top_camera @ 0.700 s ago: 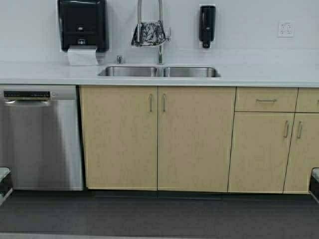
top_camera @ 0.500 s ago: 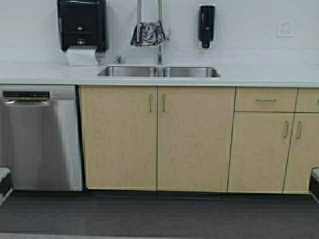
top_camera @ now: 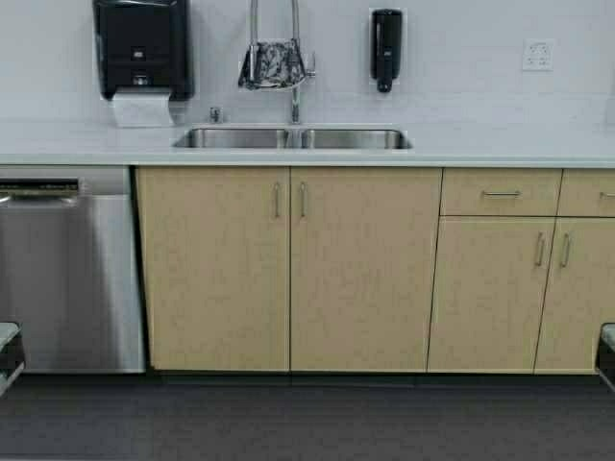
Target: Get the cloth and wipe up the spill under the wine glass
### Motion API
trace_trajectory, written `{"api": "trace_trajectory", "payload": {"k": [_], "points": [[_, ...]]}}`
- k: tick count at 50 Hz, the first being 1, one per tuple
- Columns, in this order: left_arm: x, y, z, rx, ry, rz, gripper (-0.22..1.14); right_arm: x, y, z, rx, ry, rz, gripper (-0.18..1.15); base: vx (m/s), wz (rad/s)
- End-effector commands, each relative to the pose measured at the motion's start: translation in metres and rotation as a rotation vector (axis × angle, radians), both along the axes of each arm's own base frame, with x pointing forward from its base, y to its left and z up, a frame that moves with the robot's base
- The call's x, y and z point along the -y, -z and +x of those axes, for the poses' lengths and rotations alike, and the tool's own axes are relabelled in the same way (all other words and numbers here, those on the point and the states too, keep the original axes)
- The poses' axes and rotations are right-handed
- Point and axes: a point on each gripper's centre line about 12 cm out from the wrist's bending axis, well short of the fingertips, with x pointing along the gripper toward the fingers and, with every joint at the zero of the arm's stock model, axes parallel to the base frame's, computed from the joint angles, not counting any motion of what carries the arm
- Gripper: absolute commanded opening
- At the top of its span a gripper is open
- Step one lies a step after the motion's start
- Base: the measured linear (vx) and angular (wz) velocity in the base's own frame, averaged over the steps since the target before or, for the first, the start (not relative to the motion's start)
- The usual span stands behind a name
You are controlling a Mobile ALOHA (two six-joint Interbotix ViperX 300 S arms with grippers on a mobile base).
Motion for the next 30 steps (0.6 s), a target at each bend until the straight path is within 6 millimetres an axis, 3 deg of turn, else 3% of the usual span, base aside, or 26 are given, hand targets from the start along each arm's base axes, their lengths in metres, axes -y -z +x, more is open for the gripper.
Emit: {"api": "trace_trajectory", "payload": {"k": [1, 30], "points": [[0.0003, -0.0054, 0.0019, 0.012, 0.001, -0.002, 0.02, -0.0001, 0.001, 0.0071, -0.018, 0.0, -0.012, 0.05, 0.14, -0.08], [0.0003, 0.0013, 0.0009, -0.003, 0.002, -0.001, 0.02, -0.0005, 0.0013, 0.0107, -0.029, -0.003, 0.003, 0.05, 0.17, -0.08]]}}
